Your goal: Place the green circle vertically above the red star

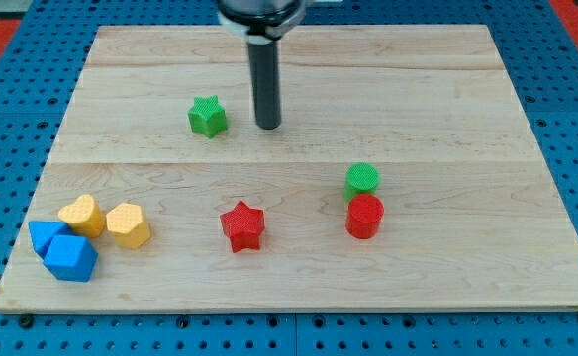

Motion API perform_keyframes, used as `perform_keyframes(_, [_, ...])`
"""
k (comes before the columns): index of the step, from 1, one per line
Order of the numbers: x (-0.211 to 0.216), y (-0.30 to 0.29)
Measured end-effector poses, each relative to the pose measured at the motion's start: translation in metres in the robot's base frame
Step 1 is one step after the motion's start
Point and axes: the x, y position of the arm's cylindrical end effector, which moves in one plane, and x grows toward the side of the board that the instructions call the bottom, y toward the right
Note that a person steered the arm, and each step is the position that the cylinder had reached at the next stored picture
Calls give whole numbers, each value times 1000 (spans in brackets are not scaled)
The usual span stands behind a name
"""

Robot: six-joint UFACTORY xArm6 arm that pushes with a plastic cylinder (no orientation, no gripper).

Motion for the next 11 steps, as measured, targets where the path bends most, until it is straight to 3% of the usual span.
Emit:
perform_keyframes(3, [-4,-205])
perform_keyframes(4, [1,-133])
perform_keyframes(6, [34,93])
perform_keyframes(7, [59,167])
perform_keyframes(8, [110,147])
perform_keyframes(10, [75,12])
perform_keyframes(11, [82,58])
